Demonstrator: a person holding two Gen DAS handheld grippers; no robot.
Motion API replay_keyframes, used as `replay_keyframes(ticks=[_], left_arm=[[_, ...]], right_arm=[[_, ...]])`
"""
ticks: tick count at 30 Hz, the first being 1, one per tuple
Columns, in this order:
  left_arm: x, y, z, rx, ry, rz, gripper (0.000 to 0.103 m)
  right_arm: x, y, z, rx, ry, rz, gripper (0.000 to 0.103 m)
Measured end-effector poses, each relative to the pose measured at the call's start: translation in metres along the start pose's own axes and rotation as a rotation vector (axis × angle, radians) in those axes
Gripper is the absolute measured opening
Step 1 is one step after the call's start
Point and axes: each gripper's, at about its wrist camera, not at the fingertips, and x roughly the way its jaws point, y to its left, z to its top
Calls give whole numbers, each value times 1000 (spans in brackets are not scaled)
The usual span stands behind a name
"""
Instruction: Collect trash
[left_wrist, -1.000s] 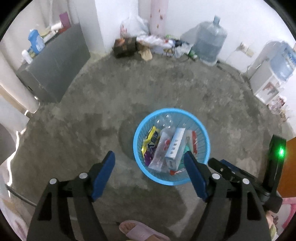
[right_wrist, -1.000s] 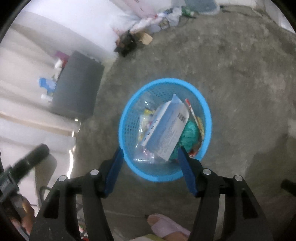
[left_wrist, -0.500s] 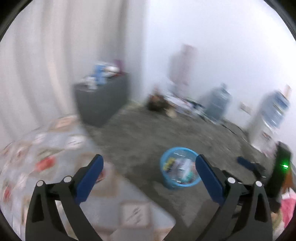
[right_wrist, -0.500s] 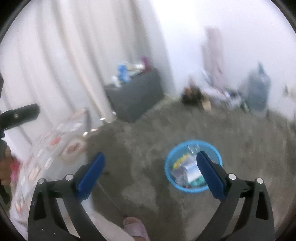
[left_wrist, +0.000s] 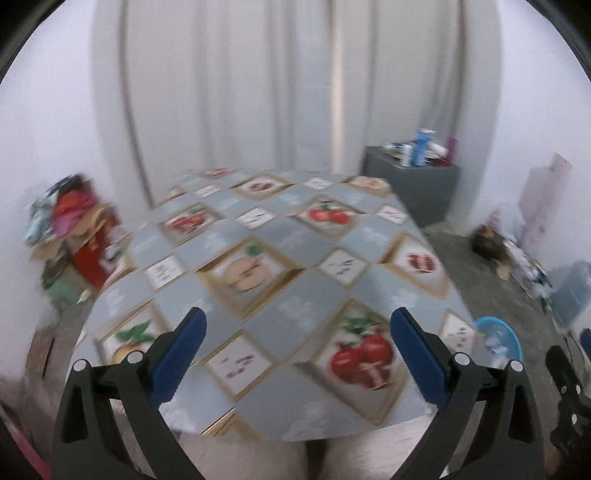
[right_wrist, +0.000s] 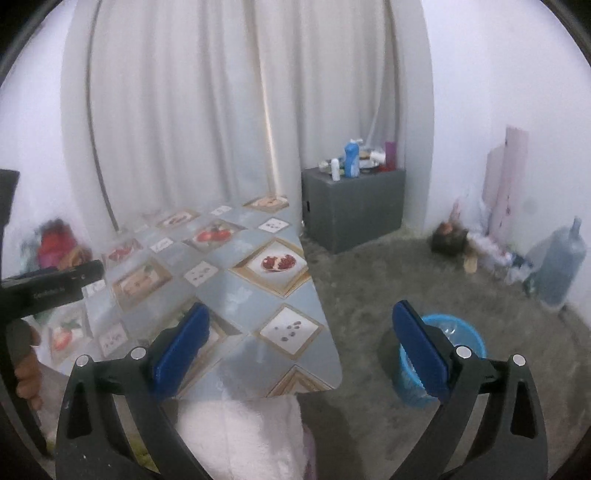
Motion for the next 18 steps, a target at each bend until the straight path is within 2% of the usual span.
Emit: replay_keyframes(ticks=[4, 10, 18], left_arm=[[4, 12, -19, -47, 33, 70, 98], [19, 11, -40, -37, 149, 49, 98], [25, 11, -41, -39, 167, 52, 98]], right_arm=[[7, 9, -6, -46, 94, -65, 95], [7, 11, -17, -48, 161, -111, 95], [16, 26, -25, -97, 220, -101, 95]])
